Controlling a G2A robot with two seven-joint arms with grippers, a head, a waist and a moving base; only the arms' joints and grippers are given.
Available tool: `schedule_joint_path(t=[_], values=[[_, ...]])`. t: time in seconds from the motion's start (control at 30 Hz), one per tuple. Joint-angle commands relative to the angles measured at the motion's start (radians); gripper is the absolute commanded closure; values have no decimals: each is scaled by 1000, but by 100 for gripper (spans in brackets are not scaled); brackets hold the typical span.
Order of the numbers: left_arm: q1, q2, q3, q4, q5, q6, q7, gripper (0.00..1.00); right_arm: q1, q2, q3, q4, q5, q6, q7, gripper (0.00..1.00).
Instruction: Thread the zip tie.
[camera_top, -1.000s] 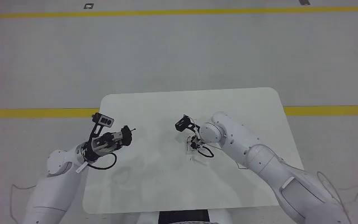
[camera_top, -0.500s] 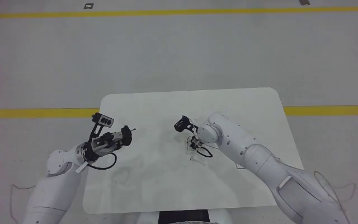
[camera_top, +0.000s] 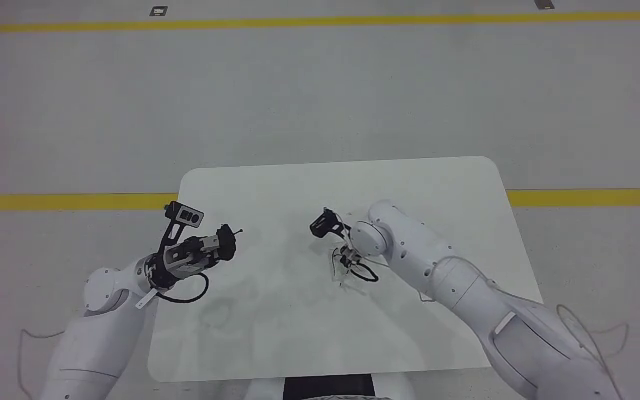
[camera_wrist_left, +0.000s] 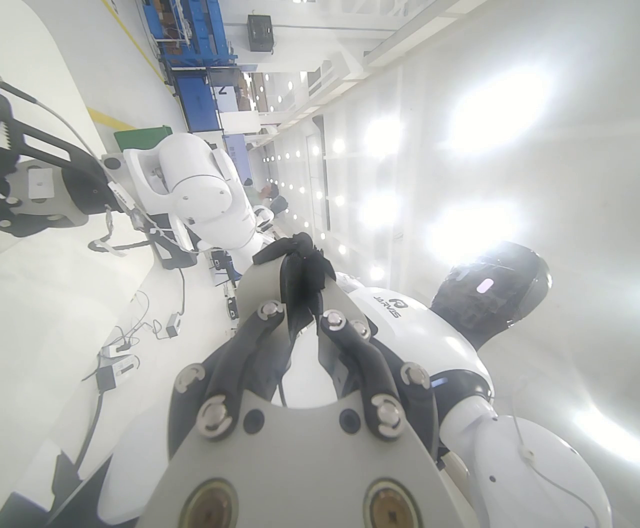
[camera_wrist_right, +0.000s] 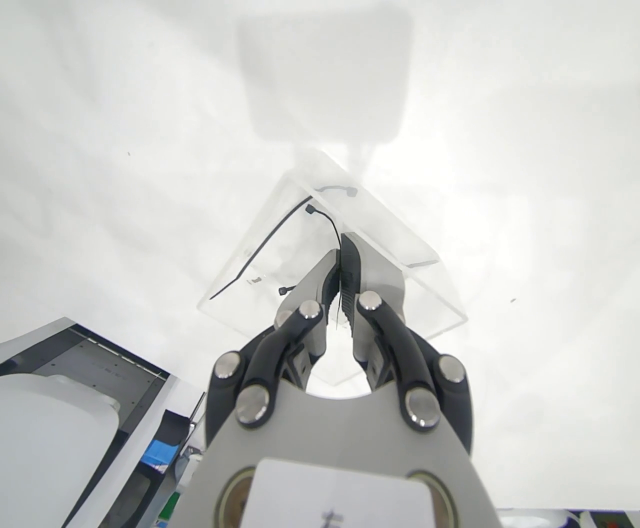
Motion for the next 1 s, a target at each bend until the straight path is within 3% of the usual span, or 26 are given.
schedule_joint_path(t=[0.0,0.2,0.43,0.77,0.97], values=[[0,0,0,0,0,0,0,100,3,-2,2,-3,-1,2,6,100],[0,0,0,0,0,0,0,100,8,1,26,-41,-1,4,37,100],[0,0,0,0,0,0,0,100,-11,24,87,-116,30,-31,85,100],[0,0,0,0,0,0,0,100,-119,91,315,-265,176,-74,5,100],[0,0,0,0,0,0,0,100,-238,127,485,-357,335,-90,-130,100]])
